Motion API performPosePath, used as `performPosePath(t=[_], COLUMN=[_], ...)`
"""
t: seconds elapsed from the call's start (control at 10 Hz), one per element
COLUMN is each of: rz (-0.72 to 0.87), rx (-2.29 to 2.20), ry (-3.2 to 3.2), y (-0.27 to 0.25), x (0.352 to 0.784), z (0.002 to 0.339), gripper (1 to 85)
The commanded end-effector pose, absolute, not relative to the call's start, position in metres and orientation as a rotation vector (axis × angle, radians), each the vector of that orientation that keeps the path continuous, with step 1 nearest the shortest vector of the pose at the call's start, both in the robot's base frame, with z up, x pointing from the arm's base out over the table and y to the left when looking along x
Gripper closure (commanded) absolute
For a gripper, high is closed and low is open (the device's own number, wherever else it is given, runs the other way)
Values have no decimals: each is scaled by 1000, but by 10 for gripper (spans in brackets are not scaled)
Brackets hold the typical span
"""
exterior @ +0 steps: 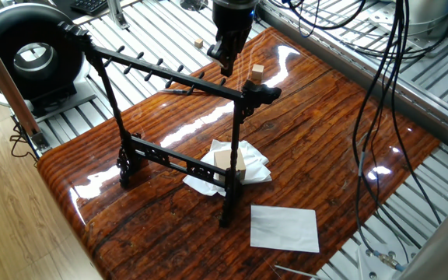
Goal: Place the brush on the pen rack
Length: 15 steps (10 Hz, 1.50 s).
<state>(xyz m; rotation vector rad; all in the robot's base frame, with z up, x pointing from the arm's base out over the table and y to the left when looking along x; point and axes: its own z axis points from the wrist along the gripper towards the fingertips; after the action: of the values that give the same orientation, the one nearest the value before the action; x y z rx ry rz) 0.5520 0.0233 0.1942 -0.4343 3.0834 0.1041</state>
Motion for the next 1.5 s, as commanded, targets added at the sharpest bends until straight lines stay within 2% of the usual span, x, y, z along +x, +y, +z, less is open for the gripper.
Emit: performPosePath(t=[0.0, 0.4, 0.6, 0.8, 1.4], rz=[163, 158, -6, -80, -24], rx=[-403, -406, -447, -439, -472], ry=[3099, 3079, 3036, 2995, 2951], y=[34, 34, 8, -3, 8], x=[551, 556, 570, 582, 591], z=[199, 200, 199, 200, 201], gripper=[843, 843, 843, 843, 843])
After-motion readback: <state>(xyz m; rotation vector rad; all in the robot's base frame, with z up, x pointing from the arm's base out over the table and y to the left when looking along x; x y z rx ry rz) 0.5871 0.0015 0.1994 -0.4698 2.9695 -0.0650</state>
